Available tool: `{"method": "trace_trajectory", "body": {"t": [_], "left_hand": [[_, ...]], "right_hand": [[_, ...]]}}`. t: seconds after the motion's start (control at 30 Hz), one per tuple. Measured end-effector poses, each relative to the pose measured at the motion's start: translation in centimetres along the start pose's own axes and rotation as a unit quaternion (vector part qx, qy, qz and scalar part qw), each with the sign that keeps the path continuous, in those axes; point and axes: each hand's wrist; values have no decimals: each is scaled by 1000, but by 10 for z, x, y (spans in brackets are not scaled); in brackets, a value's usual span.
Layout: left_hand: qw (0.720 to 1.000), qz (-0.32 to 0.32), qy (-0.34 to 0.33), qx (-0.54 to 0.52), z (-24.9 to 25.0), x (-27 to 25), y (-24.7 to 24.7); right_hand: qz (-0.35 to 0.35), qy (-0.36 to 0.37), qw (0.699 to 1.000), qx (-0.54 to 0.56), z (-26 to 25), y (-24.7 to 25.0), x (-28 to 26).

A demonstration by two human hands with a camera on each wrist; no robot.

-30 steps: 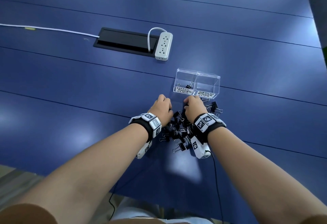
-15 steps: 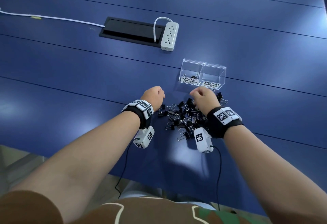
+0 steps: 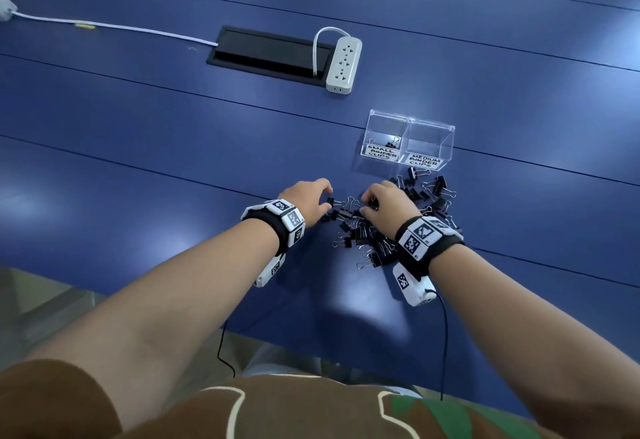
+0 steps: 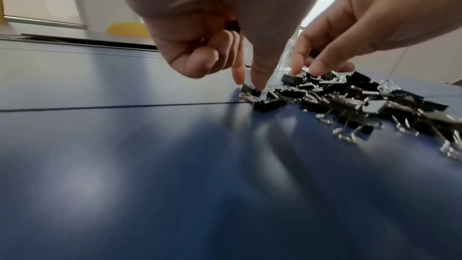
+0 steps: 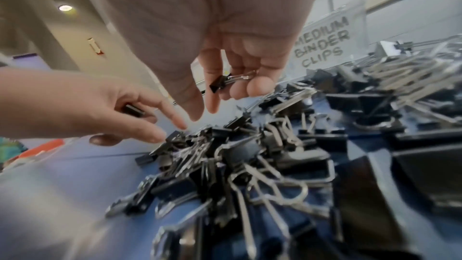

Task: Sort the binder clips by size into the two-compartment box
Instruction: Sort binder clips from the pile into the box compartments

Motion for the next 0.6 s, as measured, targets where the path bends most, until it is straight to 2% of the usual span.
{"method": "trace_trajectory", "body": {"t": [0.13,0.3,0.43,0.6], "left_hand": [[999,16,-13,50,4,2,-7],[998,21,-17,48,6,4,-5],[999,31,9,-37,9,12,6],[992,43,-27,-114,34,26,27]], "right_hand": [[-49,-23,996,-65,-9,-12,0],[-45,-9,994,-95,-10,-19,-6],[-30,-44,999,-7,-10,-13,-7],[-3,-98,987,125,2,9,-8]]}}
Point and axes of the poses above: each hand's wrist, its own x-axis towards the middle knuckle, its own y-axis out of the back of the hand, z = x × y, and after that the axes turned 2 degrees about -z, right-handed
